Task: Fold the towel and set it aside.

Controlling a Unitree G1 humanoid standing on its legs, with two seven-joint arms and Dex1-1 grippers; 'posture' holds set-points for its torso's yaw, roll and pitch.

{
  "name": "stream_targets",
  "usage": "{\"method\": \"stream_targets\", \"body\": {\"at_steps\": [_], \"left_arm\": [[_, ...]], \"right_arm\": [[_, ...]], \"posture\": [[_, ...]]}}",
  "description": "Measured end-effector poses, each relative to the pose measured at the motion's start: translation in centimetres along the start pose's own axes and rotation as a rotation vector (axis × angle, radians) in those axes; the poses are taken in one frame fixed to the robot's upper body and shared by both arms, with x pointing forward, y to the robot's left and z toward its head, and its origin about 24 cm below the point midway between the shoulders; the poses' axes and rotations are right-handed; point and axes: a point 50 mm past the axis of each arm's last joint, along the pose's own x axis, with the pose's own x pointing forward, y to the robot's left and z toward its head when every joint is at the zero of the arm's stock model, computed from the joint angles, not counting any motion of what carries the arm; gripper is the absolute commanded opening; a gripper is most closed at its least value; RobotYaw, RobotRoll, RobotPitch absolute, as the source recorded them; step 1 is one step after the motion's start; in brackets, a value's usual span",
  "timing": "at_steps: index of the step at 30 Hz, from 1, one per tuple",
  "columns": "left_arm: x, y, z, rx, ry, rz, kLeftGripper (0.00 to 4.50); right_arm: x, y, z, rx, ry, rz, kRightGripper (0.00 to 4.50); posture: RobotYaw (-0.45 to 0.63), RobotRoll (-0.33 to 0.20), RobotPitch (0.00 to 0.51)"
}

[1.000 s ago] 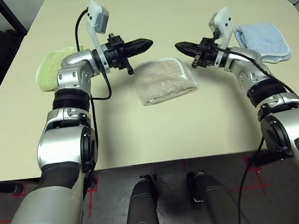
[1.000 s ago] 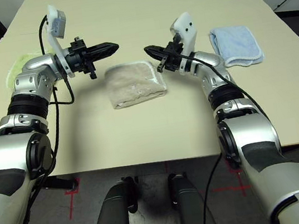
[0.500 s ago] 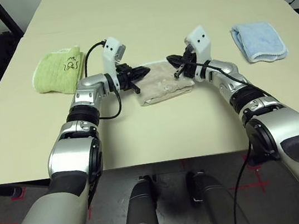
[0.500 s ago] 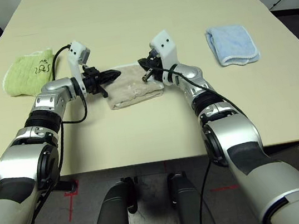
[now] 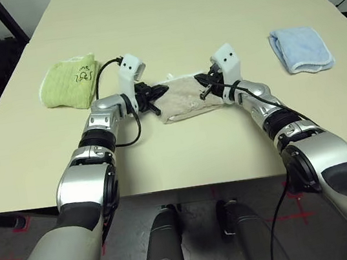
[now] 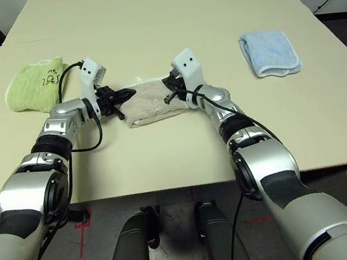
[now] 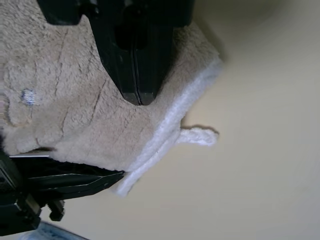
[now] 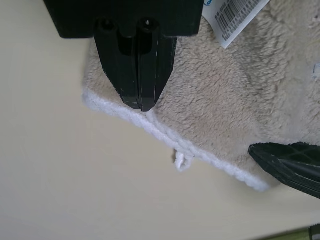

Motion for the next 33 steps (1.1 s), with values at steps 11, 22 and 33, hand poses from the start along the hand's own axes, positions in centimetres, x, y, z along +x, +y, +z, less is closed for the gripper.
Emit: {"method": "stream_targets", "body": {"at_steps": [11,22,33], "left_arm": [[0.1,0.3,0.2,0.041,0.017,0.05,0.04],[0.8,0.1,1.3,0.051,-0.023,0.031,0.04],[-4.1,0.5,6.0,0.192,-0.264,-0.168,3.29]], "right_arm": [[-1.4,-0.3,-0.6,0.022,0.0,0.053,0.0],[-2.2,0.1,-0.2,0.036,-0.019,0.084,0.0],[-8.5,-5.7,3.8,-0.059,-0.258,0.215,2.18]], "posture": [[0.07,0.0,0.19],[0.08,0.0,0.186],[0.1,0.0,0.179]]}}
